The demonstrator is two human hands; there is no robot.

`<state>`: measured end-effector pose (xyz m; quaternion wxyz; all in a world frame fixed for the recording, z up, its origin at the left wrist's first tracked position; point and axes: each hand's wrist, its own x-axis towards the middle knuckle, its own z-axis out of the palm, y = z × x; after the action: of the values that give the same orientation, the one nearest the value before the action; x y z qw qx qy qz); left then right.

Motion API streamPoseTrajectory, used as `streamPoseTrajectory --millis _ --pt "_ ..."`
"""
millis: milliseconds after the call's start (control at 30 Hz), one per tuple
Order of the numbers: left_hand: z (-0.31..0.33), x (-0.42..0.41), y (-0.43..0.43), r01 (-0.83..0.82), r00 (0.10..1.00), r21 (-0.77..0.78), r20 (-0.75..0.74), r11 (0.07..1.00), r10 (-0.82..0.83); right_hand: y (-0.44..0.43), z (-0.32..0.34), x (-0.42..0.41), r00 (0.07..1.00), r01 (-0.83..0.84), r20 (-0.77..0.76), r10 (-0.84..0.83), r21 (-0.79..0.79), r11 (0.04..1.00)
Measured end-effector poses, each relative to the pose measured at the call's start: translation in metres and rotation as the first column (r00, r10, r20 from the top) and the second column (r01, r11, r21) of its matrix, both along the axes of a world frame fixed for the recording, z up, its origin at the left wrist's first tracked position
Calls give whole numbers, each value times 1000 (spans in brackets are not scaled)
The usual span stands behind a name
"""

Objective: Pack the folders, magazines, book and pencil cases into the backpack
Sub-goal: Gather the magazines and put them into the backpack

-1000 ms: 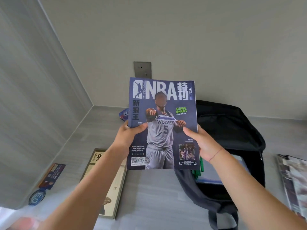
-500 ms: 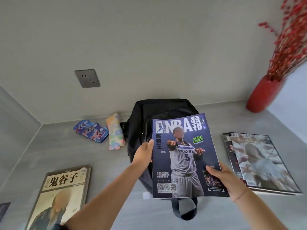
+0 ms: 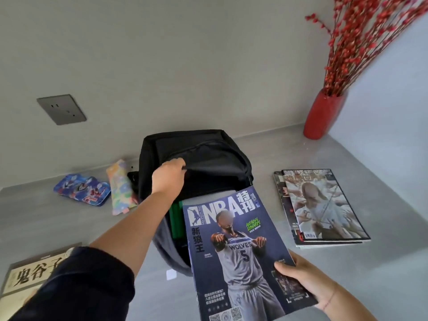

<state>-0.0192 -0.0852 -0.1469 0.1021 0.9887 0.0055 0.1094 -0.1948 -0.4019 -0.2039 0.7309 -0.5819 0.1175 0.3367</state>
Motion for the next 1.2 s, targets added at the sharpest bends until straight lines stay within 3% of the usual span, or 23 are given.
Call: streamPoseTrajectory --millis 67,300,467,733,900,1033,1200 --pt "14 3 -1 -31 996 -217 71 976 47 6 -5 2 1000 -2 -23 2 28 1000" --pt "27 -9 1 61 995 -242 87 968 -41 35 -6 37 995 31 -95 -15 174 984" --pt "25 -11 4 69 996 -267 70 961 -52 61 8 87 993 21 -116 -10 87 996" --pt "5 -18 14 60 995 -276 -60 959 -80 90 3 170 999 21 44 -13 -194 981" --pt "-2 -13 14 44 993 -295 -96 955 -75 80 -20 149 998 69 0 -70 -155 985" --pt "-5 -12 13 44 993 -304 -94 952 -76 85 -34 146 970 242 61 -235 -154 958" --pt "-7 -16 9 65 993 -277 -81 959 -91 109 -22 188 976 215 72 -203 -227 950"
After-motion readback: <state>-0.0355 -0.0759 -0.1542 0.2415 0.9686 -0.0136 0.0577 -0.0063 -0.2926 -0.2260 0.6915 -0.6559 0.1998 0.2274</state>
